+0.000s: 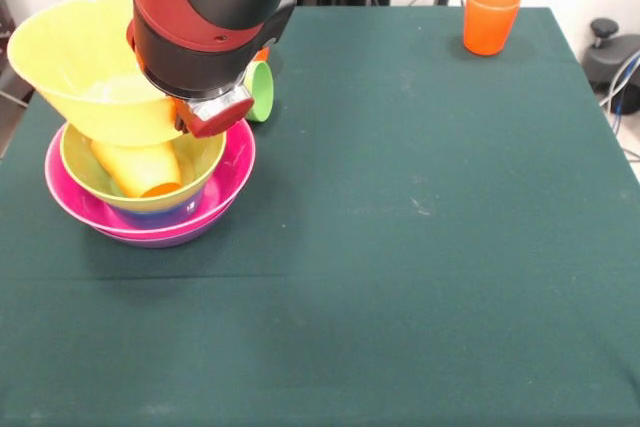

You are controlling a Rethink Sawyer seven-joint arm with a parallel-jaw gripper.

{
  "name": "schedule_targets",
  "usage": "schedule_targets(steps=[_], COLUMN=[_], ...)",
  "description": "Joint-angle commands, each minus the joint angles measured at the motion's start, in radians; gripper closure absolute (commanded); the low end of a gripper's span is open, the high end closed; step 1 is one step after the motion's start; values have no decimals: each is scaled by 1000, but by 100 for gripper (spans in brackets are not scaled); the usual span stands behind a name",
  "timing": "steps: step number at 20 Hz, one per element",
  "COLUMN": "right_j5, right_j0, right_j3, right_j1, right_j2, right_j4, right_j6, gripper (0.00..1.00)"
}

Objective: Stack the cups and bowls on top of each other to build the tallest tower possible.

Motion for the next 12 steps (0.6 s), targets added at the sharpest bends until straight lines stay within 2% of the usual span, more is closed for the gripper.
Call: schedule_targets(steps=[1, 12], right_j5=[139, 204], right_j0=[-1, -52], right_j3=[-43, -214], right_j1=[-10, 90], right_j2=[31, -15], right_j4=[18, 76], right_j6=[181, 218], gripper=[100, 100])
